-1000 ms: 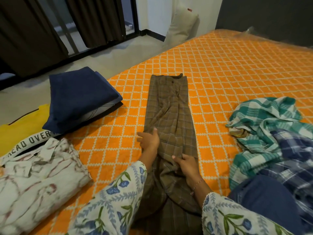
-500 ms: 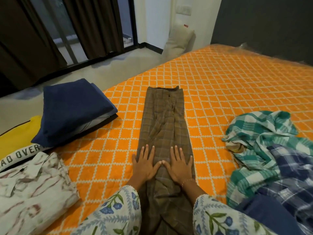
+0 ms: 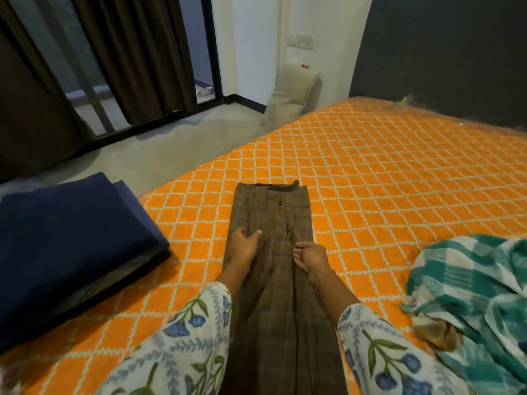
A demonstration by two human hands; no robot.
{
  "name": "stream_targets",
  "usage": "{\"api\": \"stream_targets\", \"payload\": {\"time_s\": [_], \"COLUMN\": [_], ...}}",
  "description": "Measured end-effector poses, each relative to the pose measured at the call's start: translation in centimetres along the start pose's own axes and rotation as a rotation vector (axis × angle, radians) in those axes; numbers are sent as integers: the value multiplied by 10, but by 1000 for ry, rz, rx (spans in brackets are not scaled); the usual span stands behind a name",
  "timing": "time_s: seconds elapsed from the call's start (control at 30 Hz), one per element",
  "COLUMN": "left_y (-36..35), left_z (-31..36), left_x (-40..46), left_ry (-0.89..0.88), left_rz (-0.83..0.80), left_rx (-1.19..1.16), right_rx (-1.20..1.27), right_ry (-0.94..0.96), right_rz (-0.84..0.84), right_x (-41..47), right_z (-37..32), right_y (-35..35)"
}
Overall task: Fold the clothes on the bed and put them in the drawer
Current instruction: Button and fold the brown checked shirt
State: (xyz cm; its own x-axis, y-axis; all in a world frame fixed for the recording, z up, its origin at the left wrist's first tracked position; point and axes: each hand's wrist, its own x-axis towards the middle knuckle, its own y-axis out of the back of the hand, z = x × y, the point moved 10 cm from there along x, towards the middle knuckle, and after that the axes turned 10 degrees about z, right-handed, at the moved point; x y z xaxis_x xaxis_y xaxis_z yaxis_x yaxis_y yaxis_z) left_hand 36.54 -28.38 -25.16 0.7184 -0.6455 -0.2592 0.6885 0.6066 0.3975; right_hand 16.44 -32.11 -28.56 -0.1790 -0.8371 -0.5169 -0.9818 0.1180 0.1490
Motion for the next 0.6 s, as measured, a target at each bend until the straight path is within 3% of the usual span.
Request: {"api": "stream_targets", "payload": {"time_s": [0.13, 0.23, 0.3, 0.37, 0.43, 0.5, 0.6], "left_y": [-29, -36, -38, -46, -48, -39, -25], "left_z": [-4, 15, 35, 44, 39, 35, 52], "left_x": [31, 51, 57, 58, 63, 73, 58], "left_ry": [124, 45, 13, 100, 152, 16, -274], "left_rz": [-42, -79, -151, -275, -300, -157, 192], "left_rx": [-131, -106, -210, -355, -308, -3, 370], "right_rx": [159, 248, 238, 252, 202, 7, -301], "right_ry": [-82, -115, -66, 51, 208, 349, 513], "right_rz": [-143, -324, -383, -304, -137, 18, 232], "right_x": [22, 29, 32, 43, 56, 60, 51], "right_z": [-16, -34, -52, -68, -81, -88, -95], "right_y": [-42, -71, -78, -74, -63, -57, -50]}}
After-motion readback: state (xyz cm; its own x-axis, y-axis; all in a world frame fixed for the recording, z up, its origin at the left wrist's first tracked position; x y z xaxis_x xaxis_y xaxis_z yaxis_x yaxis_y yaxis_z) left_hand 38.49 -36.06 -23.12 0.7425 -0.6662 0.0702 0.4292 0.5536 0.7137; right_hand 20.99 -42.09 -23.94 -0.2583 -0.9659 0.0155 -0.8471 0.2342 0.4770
